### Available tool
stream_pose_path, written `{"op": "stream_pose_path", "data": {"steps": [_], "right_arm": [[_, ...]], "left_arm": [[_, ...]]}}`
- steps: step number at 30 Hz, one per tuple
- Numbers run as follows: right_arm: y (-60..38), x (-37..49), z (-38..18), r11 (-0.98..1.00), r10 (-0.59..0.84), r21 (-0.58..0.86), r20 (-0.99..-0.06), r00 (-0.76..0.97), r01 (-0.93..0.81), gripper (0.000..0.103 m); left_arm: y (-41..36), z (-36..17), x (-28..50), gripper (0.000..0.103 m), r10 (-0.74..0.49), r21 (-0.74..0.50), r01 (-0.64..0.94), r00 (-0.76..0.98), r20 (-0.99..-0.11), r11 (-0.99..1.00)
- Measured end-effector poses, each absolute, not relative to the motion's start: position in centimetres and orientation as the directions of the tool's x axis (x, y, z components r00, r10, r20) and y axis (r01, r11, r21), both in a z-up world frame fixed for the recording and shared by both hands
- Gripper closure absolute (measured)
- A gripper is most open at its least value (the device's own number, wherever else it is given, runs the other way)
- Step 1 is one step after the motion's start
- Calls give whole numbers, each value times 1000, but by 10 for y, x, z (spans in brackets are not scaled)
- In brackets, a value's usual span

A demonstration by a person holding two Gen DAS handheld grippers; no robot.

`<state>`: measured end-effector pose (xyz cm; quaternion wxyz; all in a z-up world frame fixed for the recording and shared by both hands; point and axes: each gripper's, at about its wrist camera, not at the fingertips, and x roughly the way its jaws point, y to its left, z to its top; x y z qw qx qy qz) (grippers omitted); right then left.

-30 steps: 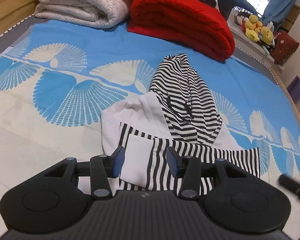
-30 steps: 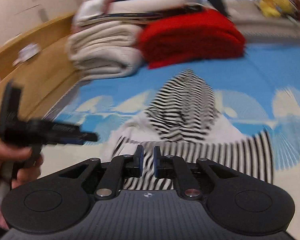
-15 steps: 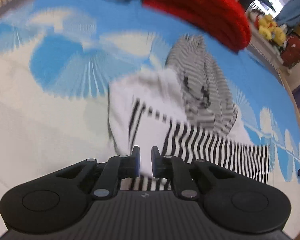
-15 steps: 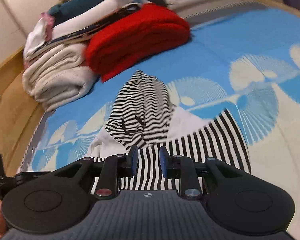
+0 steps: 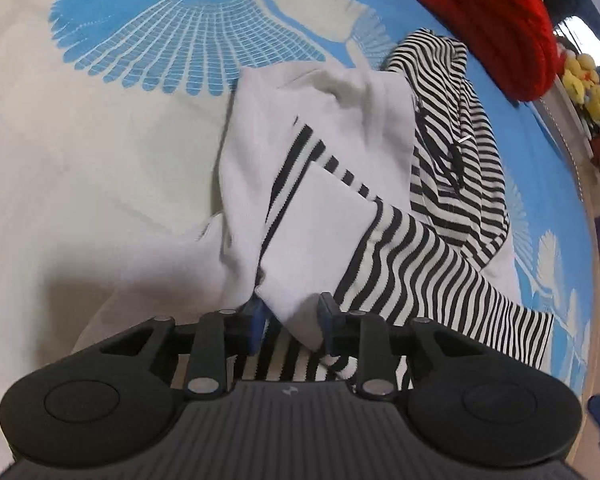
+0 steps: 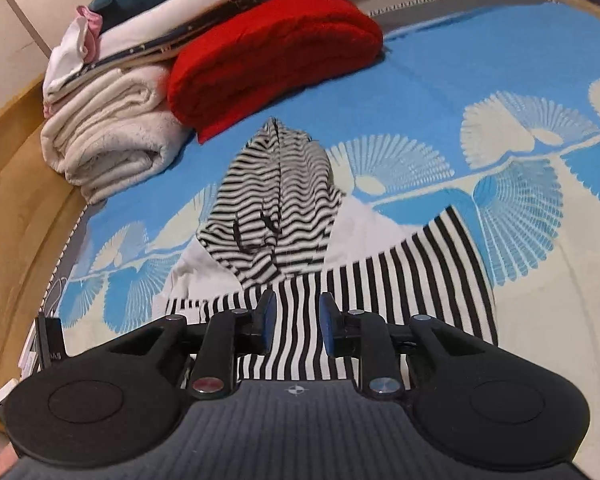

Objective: Fold small clothes

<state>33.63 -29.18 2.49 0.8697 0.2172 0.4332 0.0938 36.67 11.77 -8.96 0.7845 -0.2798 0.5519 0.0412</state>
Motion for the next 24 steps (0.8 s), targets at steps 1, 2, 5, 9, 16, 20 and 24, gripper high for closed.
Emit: {"op": "stream_pose_path", "data": {"steps": [1, 2, 5, 9, 16, 20, 24], "right_arm": [[-292, 337, 22, 887, 352, 461, -721, 597, 34, 78], [-292, 339, 18, 885, 351, 463, -732, 585, 48, 78], [-293, 343, 9, 884, 338, 459, -759, 557, 88, 78], [-295, 346, 3, 891, 303, 435, -786, 539, 134, 78], [-300, 342, -9, 889, 243, 396, -833, 497, 230, 78], [-303, 337, -21, 875, 251, 405, -849, 465, 267, 78], [-306, 336, -39, 886, 220, 363, -878, 426, 289, 78]], "left_arm": [[116, -86, 369, 96, -230, -379, -367, 389, -892, 850], [115, -82, 368, 96, -218, -366, -355, 392, -894, 860], [117, -60, 363, 97, -210, -374, -349, 427, -880, 860], [116, -20, 340, 97, -219, -398, -310, 482, -849, 863], [113, -10, 318, 94, -45, -193, -289, 448, -893, 938], [116, -2, 316, 93, 9, -136, -260, 490, -872, 956], [112, -13, 321, 87, -40, -162, -220, 475, -879, 962]]}}
